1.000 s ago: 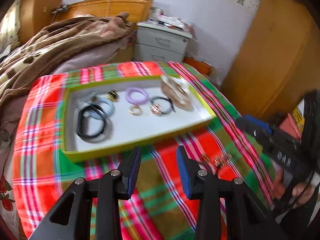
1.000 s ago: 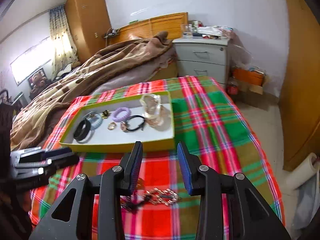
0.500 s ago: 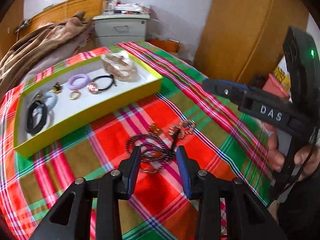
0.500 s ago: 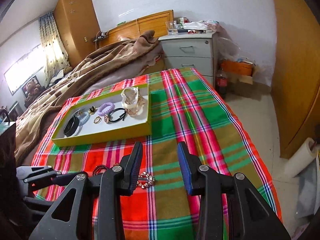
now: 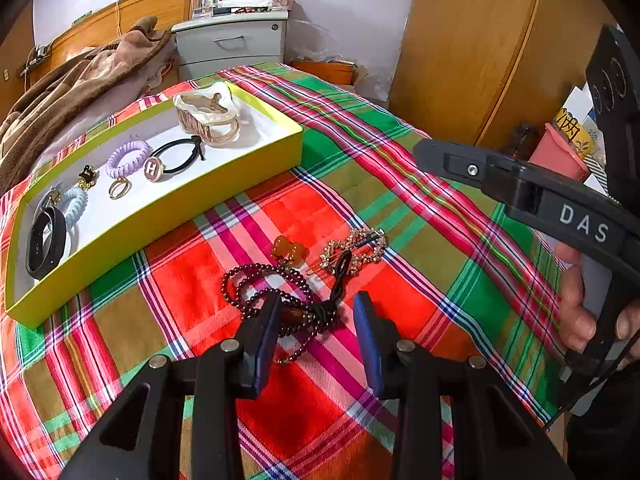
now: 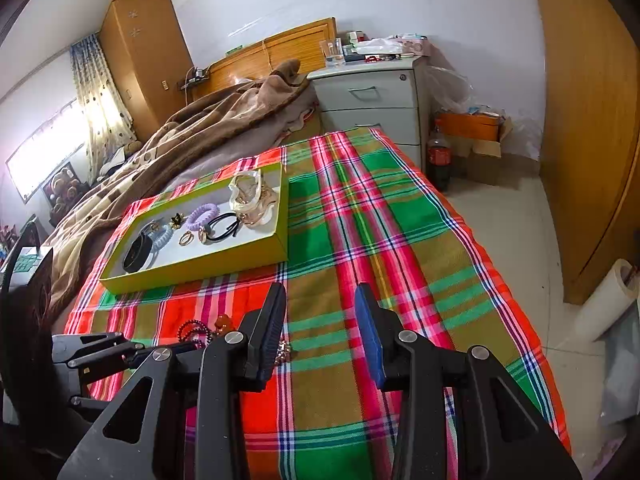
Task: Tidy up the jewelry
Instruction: 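Grasp the dark beaded bracelet with the left gripper while the right gripper approaches the rhinestone clip, then close the right gripper on the rhinestone hair clip while the left gripper holds the bracelet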
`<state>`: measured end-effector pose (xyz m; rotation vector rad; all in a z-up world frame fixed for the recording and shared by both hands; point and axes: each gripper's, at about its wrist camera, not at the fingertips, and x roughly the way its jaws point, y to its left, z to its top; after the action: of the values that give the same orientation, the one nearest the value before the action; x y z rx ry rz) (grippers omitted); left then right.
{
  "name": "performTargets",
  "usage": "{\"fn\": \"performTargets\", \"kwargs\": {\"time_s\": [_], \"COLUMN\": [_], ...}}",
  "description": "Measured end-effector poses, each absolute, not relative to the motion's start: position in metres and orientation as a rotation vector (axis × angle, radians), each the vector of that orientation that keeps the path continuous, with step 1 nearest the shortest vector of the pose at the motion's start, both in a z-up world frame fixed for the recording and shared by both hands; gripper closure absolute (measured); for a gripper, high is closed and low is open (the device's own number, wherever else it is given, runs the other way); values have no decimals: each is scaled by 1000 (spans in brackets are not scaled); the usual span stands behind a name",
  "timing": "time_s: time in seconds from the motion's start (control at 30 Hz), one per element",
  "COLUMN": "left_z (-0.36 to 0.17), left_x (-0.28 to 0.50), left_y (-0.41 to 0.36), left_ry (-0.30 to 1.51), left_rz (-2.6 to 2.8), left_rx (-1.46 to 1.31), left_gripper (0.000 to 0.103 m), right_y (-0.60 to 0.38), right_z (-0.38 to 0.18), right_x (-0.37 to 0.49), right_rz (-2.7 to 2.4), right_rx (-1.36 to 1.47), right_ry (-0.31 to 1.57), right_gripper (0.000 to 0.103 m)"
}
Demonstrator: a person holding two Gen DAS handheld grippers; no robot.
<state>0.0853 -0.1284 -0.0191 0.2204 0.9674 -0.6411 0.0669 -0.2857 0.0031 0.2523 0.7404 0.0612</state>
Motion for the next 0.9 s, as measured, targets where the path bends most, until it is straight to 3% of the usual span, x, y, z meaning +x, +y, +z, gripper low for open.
{"fn": "performTargets", "kwargs": {"time_s": [0.23,0.43,0.9], "left_z": [-22,-21,-10], "left_x": [82,83,81], "left_y": [-133,-125,-95], "left_ry": [938,955,913], "left_rz": [-611,-609,-565], "left_rx": [264,223,139], "left_gripper": [65,76,78], "right_y": [-287,-284,-273], "right_z": [2,-1,-13], "right_x": [65,65,75], "right_rz": [57,56,108], "right_rx": [254,239,198], "right_ry": [739,755,808], "right_gripper": [66,66,66]}}
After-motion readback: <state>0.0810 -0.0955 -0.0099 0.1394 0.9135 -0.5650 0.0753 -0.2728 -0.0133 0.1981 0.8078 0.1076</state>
